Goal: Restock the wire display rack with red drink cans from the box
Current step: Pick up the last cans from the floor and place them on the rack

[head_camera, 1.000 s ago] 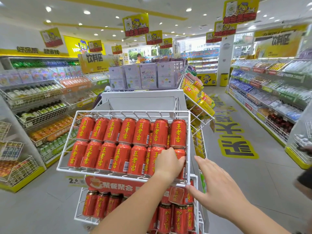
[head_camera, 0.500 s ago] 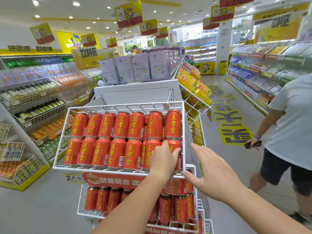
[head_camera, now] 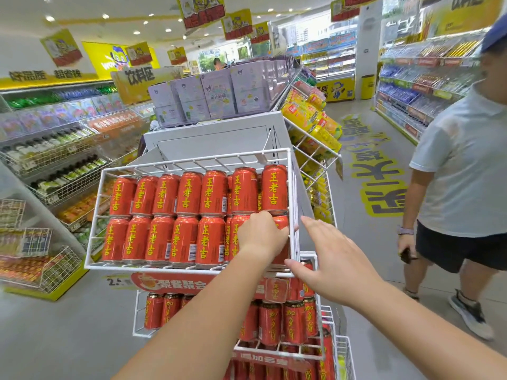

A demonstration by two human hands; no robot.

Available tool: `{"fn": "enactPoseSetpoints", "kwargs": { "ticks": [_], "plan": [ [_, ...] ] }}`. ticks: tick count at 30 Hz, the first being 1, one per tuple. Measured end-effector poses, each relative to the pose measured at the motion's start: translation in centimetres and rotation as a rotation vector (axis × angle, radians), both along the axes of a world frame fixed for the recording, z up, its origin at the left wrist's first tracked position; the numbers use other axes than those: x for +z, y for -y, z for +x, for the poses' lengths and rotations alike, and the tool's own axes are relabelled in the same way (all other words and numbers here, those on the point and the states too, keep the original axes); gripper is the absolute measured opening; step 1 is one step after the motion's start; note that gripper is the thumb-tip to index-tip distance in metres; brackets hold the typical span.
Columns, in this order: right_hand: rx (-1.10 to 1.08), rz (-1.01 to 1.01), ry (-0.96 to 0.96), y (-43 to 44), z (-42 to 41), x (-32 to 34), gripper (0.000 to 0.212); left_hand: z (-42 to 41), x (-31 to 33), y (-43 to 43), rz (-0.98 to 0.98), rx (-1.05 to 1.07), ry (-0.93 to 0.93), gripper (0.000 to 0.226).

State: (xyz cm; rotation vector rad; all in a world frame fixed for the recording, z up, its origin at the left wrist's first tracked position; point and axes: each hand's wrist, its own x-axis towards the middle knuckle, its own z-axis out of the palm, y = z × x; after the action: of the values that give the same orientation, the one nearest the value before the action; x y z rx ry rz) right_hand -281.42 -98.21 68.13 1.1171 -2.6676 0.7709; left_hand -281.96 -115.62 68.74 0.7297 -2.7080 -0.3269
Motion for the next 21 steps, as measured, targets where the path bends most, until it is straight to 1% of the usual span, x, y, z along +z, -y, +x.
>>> {"fn": "enactPoseSetpoints", "kwargs": {
  "ticks": [4, 7, 11, 16, 21],
  "plan": [
    [-0.004, -0.012, -0.002, -0.4, -0.2, 0.0, 0.089, -0.2, 0.2, 0.7, 0.081, -0.037, -0.024, 0.054],
    [-0.009, -0.009, 0.010, -0.8, -0.4, -0.1, 0.090, 0.1, 0.2, 0.8, 0.129, -0.044, -0.055, 0.051],
    [-0.014, -0.012, 0.014, -1.2, -0.6, -0.1, 0.089, 0.5, 0.0, 0.7, 0.126, -0.021, -0.109, 0.047],
    [-0.026, -0.003, 0.026, -1.6, -0.9, 0.0, 0.090, 1.0, -0.3, 0.6, 0.141, 0.014, -0.188, 0.053],
    [-0.032, 0.010, 0.037, -1.4, -1.1, -0.1, 0.089, 0.8, 0.3, 0.3, 0.072, 0.007, -0.135, 0.056]
  ]
}}
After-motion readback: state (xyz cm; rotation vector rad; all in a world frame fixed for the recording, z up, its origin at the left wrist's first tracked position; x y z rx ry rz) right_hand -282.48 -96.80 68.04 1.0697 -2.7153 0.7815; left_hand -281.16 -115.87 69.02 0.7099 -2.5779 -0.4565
